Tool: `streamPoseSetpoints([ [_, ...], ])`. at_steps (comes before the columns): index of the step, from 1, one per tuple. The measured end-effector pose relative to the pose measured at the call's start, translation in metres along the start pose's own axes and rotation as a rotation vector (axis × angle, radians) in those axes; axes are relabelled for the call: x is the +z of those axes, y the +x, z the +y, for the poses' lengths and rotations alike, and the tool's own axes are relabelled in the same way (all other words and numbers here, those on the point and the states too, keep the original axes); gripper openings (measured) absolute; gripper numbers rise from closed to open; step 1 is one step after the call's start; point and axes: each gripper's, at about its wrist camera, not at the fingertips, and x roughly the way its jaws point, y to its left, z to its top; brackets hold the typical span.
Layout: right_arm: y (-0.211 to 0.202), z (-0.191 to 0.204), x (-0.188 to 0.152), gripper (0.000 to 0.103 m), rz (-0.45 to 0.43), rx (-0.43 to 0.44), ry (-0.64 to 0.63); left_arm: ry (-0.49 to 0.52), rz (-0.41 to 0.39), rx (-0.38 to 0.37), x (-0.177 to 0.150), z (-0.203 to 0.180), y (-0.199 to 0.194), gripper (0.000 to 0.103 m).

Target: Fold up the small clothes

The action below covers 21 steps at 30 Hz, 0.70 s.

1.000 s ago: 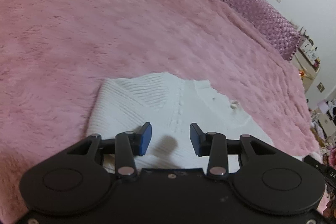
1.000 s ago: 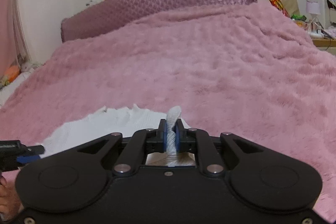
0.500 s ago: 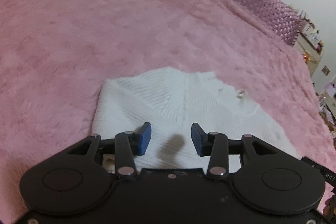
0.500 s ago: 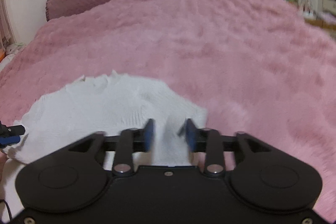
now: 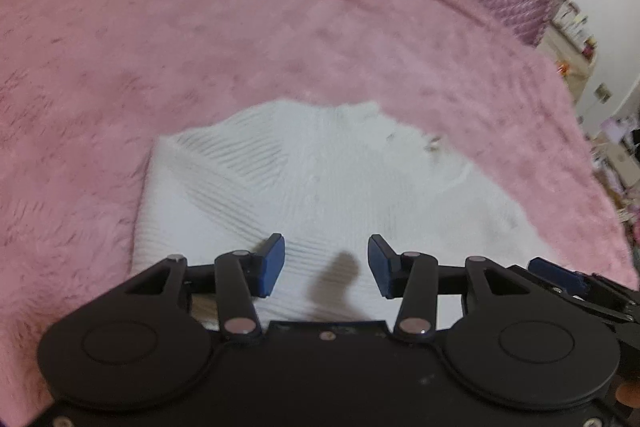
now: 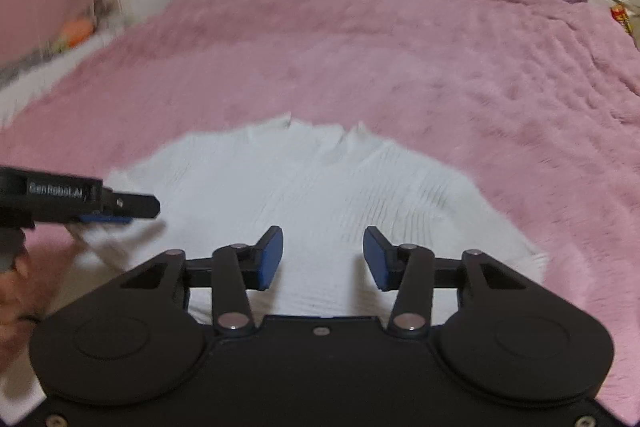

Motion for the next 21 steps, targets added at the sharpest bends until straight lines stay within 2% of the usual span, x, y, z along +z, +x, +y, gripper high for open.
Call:
streamPoseSetpoints([
  [3,0.011,-0.005,-0.008,0.046,0.043,-0.019,0.012,0.023,0.031,0.002,-0.003,0.003,0.009,0.049],
  [8,0.015,-0.011,-0.016,0.045,0.04,-0.019,0.045,0.03,0.036,0.001,-0.003,0.002,0.014,0.05],
  [15,-0.028,-0.01,-0.016,0.046,-0.058,-0.046,0.075,0.016,-0.03,-0.025,-0.002,-0.001,-0.025,0.05],
  [21,-0.039,-0.017,-0.031,0.046,-0.019,-0.075,0.081,0.035,0.008,-0.001,-0.018,0.005,-0.024,0.051],
])
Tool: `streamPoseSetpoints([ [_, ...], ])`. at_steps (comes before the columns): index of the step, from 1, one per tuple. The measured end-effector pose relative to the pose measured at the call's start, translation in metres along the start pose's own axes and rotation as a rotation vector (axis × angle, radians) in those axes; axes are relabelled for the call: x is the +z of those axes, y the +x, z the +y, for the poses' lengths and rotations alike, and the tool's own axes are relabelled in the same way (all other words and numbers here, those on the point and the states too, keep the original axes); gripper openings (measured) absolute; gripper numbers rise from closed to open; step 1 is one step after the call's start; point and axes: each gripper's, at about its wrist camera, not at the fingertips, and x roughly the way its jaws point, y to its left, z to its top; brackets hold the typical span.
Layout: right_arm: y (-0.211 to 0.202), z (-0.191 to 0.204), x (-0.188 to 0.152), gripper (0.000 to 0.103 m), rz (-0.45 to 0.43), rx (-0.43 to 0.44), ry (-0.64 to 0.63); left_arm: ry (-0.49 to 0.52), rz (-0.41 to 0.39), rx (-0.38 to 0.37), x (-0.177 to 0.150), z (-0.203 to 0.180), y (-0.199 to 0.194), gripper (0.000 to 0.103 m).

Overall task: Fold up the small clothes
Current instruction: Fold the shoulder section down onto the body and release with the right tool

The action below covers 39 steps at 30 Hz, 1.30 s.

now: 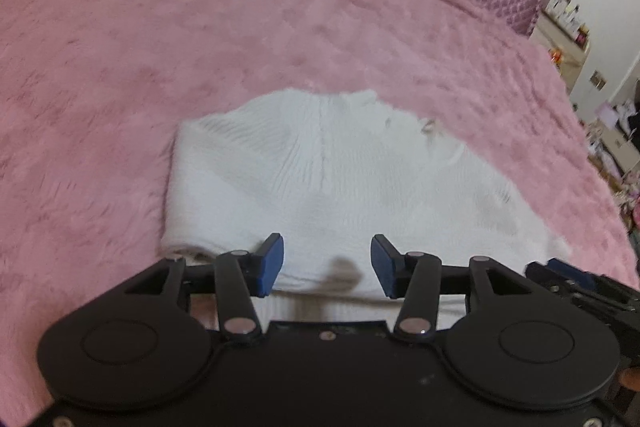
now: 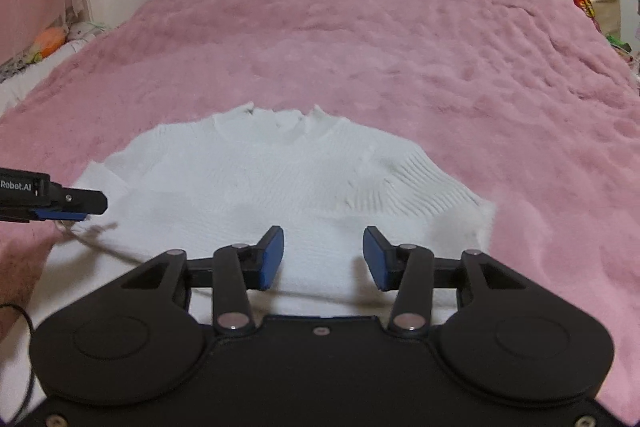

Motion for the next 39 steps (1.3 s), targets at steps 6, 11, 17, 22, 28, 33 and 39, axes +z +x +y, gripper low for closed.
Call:
streamPoseSetpoints([
  [6,0.005,-0.006,-0.014,0.045,0.036,-0.014,0.012,0.024,0.021,0.015,-0.006,0.002,0.008,0.051],
  [11,-0.031,-0.008,-0.005,0.047,0.0,0.038,0.051,-0.008,0.034,-0.032,0.004,0.003,-0.032,0.051],
  [17,-0.125,-0.012,-0.025,0.054,0.021,0.135,0.047,0.025,0.107,-0.086,-0.021,0.024,-0.119,0.051],
  [22,-0.187,-0.001,-0.068,0.062,0.118,0.161,-0.008,0.05,0.186,-0.053,-0.066,0.041,-0.18,0.051],
  [28,-0.223,0.012,-0.118,0.064,0.291,0.222,0.003,0.135,0.322,0.011,-0.127,0.04,-0.218,0.053],
  [33,-0.228,0.007,-0.145,0.067,0.36,0.265,0.101,0.158,0.384,-0.007,-0.157,0.041,-0.225,0.054],
  [39,-0.226,-0.001,-0.154,0.067,0.397,0.287,0.199,0.105,0.535,-0.042,-0.174,0.052,-0.213,0.054],
])
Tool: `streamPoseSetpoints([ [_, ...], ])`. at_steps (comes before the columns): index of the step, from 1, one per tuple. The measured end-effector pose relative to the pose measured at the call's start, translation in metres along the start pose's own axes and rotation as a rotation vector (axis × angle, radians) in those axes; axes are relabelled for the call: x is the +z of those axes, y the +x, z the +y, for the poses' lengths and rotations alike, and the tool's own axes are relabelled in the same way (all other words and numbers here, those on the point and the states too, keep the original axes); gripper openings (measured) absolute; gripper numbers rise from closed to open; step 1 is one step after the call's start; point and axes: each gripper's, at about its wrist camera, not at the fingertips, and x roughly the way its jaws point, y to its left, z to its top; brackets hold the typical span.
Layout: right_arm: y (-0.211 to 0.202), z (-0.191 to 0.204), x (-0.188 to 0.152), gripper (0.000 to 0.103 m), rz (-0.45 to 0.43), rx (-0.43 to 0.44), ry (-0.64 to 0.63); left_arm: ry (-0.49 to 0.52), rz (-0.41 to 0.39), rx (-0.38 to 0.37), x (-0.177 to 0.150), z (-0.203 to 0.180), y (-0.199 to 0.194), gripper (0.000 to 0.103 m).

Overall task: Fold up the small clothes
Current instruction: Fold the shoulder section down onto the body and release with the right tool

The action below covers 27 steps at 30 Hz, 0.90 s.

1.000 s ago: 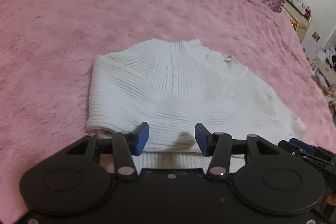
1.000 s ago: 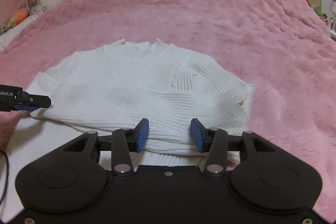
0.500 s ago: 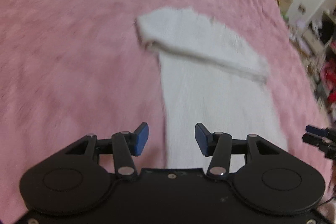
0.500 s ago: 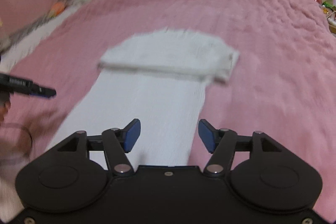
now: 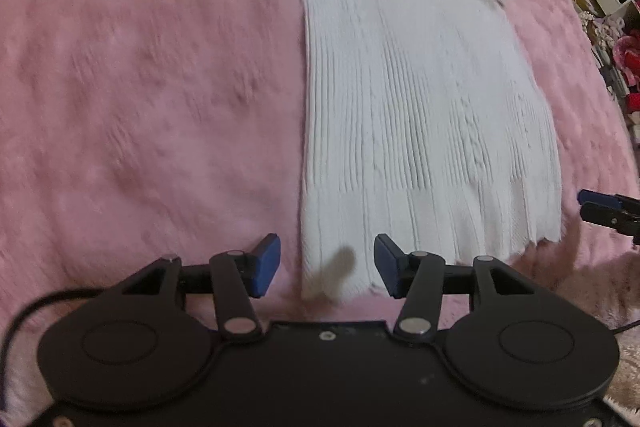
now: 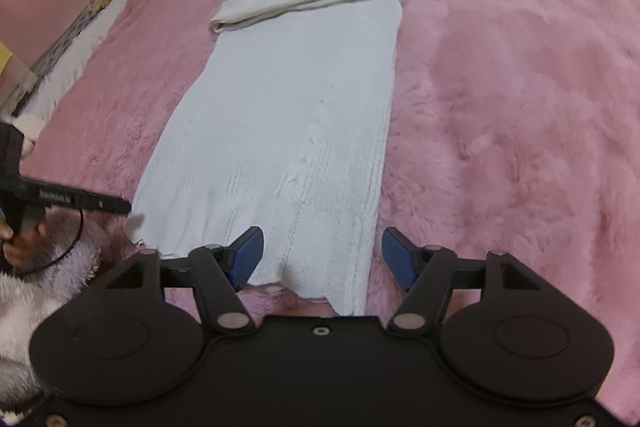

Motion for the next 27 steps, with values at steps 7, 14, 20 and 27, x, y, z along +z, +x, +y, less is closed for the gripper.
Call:
streamPoseSetpoints([
  [7,0.015,-0.013,-0.002,0.066,0.086,0.044,0.067,-0.043,0.065,-0.096,0.007,0.006,0.011,0.053],
  [14,0.028,-0.023,-0.003,0.066,0.15,0.08,0.123,-0.073,0.112,-0.136,0.015,0.008,0.021,0.052],
  [20,0.036,-0.023,-0.003,0.043,0.204,0.114,0.131,-0.076,0.127,-0.216,0.02,0.01,0.024,0.047],
  [27,0.031,-0.01,-0.004,0.018,0.205,0.114,0.088,-0.059,0.126,-0.22,0.021,0.004,0.027,0.003],
])
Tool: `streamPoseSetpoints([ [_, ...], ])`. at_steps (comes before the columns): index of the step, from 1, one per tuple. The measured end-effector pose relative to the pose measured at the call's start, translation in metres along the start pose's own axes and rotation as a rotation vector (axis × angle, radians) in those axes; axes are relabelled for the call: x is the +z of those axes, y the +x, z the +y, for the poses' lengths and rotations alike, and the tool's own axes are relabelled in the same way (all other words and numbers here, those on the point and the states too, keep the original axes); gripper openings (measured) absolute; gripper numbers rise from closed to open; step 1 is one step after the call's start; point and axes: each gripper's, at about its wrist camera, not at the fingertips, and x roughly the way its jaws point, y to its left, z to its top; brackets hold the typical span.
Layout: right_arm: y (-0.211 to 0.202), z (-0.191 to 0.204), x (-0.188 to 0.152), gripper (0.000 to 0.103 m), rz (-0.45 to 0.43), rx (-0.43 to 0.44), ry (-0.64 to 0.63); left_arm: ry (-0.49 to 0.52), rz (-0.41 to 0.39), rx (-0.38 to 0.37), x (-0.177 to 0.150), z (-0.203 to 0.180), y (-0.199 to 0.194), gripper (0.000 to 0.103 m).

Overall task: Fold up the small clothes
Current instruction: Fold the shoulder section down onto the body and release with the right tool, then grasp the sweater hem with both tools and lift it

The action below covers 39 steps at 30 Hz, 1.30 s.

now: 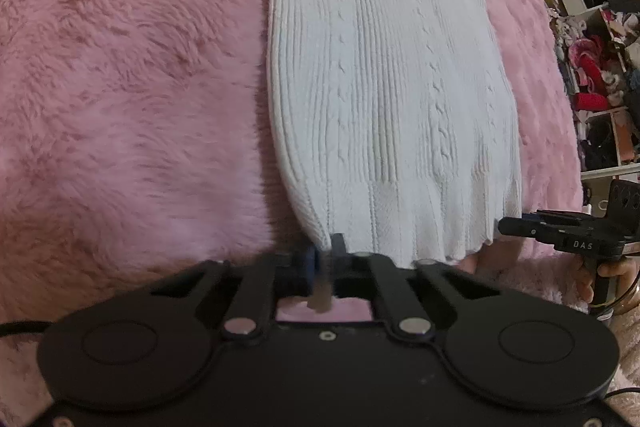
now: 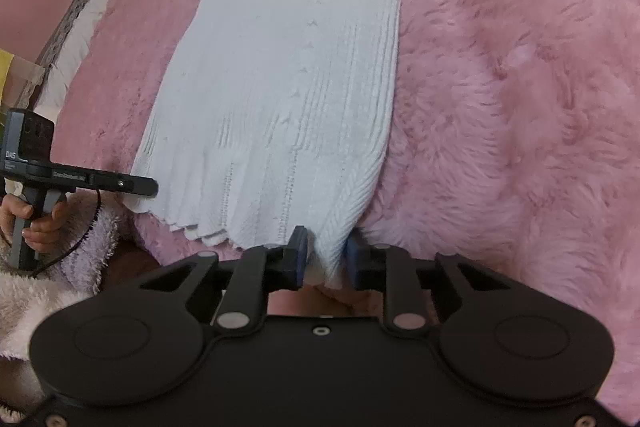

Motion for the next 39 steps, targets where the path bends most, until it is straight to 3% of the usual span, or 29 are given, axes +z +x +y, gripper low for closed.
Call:
streamPoseSetpoints([
  [5,-0.011,0.004,-0.003,0.011,-0.014,0.044,-0.006,0.007,-0.02,0.009,-0.002,-0.002,-0.004,0.002],
  [12,-0.024,-0.006,0.003,0.009,-0.087,0.17,0.083,0.007,-0.094,-0.085,0.004,0.003,-0.029,0.002],
  [21,-0.053,-0.006,0.058,0.009,-0.277,0.298,0.105,-0.052,-0.21,-0.229,0.05,0.006,-0.066,0.002],
  [26,-0.058,-0.013,0.116,0.008,-0.393,0.339,0.113,-0.049,-0.294,-0.26,0.107,0.005,-0.086,0.002],
  [32,-0.055,-0.032,0.201,0.008,-0.49,0.345,0.131,-0.056,-0.375,-0.287,0.203,0.016,-0.101,0.002],
  [39,-0.031,-0.06,0.298,0.008,-0.529,0.329,0.172,-0.05,-0.407,-0.289,0.318,0.016,-0.092,0.002],
])
